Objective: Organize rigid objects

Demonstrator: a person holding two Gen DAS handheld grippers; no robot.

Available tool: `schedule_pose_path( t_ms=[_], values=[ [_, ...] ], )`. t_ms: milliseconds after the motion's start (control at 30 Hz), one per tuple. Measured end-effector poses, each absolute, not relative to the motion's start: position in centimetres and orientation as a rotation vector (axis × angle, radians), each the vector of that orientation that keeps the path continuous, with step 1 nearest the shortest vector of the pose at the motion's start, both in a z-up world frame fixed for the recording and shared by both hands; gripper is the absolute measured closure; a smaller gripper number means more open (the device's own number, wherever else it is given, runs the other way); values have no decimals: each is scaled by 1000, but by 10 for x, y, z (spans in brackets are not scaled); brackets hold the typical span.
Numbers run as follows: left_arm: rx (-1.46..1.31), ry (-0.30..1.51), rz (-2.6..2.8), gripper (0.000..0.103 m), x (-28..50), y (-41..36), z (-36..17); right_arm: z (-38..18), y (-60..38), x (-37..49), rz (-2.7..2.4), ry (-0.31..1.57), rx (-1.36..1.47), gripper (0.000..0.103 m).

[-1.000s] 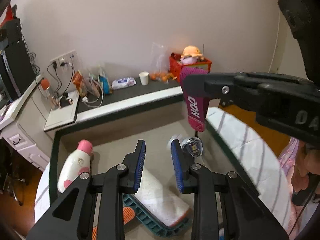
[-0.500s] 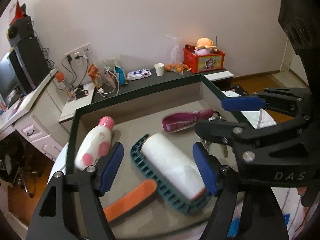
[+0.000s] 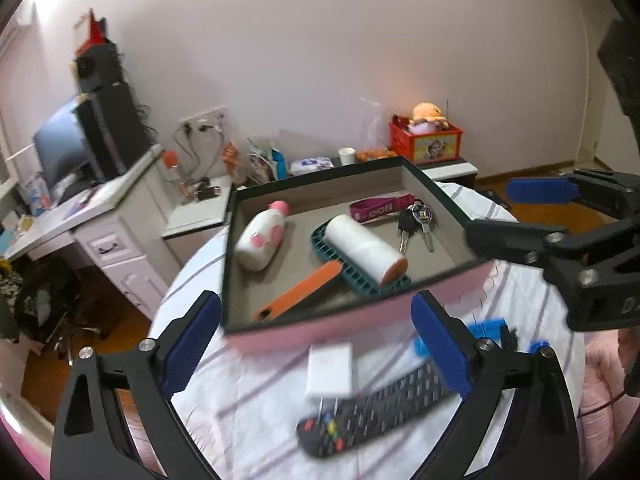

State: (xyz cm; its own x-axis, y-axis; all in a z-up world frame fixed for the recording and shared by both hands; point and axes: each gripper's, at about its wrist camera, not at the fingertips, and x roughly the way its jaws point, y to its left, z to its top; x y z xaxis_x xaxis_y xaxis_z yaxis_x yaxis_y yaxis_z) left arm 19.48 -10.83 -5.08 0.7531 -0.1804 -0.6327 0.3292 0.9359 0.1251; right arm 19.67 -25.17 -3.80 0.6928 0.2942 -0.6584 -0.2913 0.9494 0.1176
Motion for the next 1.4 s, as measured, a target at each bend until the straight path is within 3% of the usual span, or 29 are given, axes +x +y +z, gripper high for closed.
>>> schedule_pose_path(
  t_ms=[133,533,1033,1400],
  values=[
    [211,629,-208,1,153,-85,-41,-28,-245,149,314,682,6,21],
    [150,594,-196,0,62,-53,-44,-30,-246,45,206,591,29,17],
    [183,635,-239,0,52,-75,-62,-58,-265,29,147,645,71,17],
    [218,723,-267,0,69,-90,-96,-130,-279,55,83,818,191,17]
  ],
)
